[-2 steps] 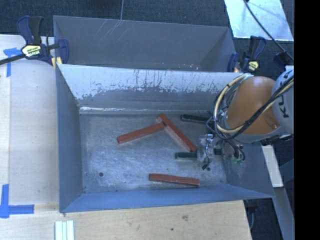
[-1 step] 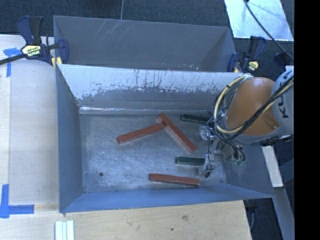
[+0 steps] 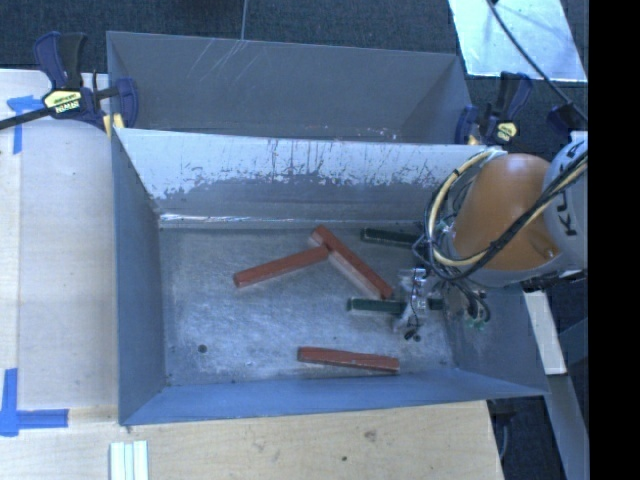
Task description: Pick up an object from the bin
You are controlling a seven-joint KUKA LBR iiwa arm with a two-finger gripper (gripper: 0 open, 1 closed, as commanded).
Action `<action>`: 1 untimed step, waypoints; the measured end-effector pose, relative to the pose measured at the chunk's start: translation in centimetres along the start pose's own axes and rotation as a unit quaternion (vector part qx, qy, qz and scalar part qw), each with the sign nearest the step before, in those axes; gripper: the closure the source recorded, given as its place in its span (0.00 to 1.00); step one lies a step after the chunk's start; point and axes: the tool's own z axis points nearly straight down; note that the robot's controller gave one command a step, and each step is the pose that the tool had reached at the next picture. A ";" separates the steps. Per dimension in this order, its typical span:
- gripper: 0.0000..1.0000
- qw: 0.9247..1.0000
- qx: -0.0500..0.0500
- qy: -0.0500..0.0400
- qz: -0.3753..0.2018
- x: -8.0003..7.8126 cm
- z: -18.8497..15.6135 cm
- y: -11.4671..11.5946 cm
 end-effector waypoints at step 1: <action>1.00 1.000 0.001 -0.004 -0.015 0.9 -13.3 -2.3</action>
Offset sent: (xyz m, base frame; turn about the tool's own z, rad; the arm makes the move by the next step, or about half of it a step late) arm -0.0137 -0.0200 0.1275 -0.0331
